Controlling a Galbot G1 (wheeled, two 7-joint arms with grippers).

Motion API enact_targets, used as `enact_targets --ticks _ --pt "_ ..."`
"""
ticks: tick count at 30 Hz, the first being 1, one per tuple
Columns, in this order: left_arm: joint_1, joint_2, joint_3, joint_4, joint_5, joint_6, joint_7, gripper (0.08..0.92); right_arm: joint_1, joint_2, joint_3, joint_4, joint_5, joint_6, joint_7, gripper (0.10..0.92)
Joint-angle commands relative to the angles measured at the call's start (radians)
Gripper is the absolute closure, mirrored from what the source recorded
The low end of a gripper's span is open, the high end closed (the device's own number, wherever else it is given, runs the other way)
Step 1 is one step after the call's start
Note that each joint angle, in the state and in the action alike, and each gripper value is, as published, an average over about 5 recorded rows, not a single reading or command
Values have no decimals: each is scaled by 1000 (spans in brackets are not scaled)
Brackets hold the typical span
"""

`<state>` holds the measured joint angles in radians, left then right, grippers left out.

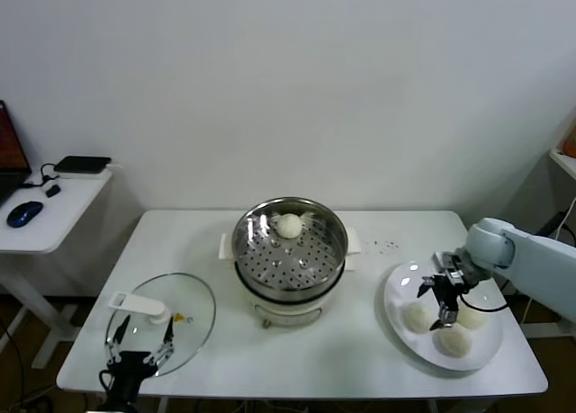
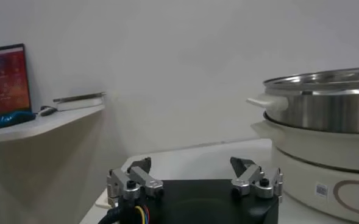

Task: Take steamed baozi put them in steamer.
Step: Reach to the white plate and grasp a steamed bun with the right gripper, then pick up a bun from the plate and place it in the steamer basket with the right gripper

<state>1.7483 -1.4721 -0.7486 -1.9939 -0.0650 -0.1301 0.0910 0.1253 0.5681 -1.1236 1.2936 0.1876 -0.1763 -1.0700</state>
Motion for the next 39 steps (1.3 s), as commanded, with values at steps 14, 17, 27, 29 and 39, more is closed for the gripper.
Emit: enact_targets --ticks 14,17,27,29,39 --pt "2 -2 -1 5 1 0 -1 177 -68 56 51 -65 -42 2 -5 214" --pt "2 -3 -1 5 1 0 -1 177 -70 55 57 -65 -42 3 -7 276" --pt "1 -4 -1 8 1 -1 -1 177 -19 44 44 -52 -4 1 -9 488" --pt "1 -4 -1 8 0 -2 -1 177 20 41 22 -46 16 0 -10 490" --pt "2 -1 -3 4 -2 0 -1 177 369 42 -204 6 229 -16 -25 491"
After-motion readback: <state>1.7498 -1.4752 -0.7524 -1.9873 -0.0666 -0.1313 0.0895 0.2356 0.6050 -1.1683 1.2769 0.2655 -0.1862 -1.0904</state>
